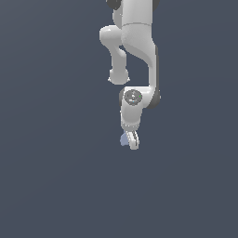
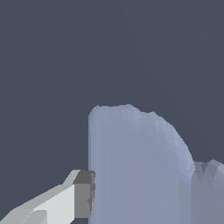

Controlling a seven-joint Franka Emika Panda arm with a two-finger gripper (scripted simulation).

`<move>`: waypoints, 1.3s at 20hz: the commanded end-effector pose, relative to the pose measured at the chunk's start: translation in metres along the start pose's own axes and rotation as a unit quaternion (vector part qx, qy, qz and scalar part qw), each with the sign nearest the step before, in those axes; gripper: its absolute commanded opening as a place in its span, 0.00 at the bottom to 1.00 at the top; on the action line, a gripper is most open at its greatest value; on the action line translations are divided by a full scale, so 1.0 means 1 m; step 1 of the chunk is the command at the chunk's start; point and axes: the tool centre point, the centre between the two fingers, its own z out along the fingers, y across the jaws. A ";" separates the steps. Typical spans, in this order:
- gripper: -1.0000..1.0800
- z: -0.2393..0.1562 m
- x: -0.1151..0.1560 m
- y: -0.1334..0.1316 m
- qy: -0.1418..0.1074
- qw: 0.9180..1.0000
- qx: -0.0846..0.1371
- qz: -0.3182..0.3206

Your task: Pick up the object and move it to a goal position.

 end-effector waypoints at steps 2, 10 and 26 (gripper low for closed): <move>0.00 0.010 0.000 0.009 -0.001 1.000 -0.011 0.000; 0.00 -0.006 0.009 0.003 0.000 1.000 0.000 0.000; 0.00 -0.096 0.145 0.043 -0.001 1.000 -0.006 0.001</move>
